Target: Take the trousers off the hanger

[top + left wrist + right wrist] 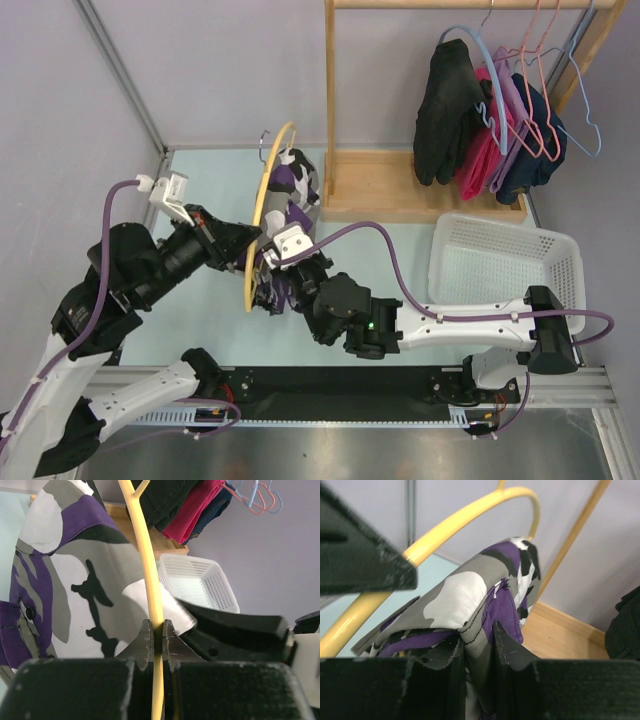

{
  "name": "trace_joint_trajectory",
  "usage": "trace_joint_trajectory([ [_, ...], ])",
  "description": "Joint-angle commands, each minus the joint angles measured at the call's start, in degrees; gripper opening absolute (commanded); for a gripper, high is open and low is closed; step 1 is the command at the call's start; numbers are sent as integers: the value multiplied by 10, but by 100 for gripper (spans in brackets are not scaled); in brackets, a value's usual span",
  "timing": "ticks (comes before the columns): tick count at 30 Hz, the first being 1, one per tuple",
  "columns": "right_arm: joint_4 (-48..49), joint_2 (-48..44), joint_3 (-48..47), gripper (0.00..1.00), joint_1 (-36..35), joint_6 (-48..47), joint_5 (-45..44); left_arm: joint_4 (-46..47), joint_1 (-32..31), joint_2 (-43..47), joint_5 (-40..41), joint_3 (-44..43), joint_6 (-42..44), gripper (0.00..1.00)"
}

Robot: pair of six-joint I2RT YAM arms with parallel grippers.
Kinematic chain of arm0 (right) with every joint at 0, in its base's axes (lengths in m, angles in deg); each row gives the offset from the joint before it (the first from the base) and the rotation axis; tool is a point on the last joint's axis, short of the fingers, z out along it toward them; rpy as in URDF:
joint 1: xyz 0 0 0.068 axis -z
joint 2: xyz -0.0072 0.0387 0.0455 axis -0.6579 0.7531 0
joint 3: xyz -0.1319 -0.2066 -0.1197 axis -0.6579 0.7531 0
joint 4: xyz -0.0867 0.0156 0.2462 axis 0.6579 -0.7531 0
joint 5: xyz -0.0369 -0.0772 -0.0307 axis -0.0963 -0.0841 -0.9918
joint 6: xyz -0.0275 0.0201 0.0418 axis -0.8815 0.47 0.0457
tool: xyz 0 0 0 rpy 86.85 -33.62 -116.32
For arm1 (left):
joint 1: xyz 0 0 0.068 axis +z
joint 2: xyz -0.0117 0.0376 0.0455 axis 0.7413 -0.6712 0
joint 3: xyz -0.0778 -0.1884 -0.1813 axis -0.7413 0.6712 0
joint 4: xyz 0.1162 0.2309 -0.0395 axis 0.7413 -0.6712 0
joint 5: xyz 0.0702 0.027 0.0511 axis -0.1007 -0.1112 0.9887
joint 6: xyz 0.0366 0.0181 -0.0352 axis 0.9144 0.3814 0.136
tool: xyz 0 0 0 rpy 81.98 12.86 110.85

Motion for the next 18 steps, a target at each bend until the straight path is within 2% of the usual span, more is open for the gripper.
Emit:
trace_joint_trajectory([
  [1, 203, -44, -20, 0, -11, -89, -31, 62, 3, 33, 60, 27, -6, 0],
  [4, 303, -47, -1, 0, -23, -145, -39, 62, 3, 49, 85, 41, -23, 0],
  [10, 409, -43, -6, 0, -43, -231, -25, 48, 3, 66, 115, 75, -69, 0],
  [18, 404, -47, -57, 0, -59, -277, 5, 51, 3, 97, 120, 152, -135, 0],
])
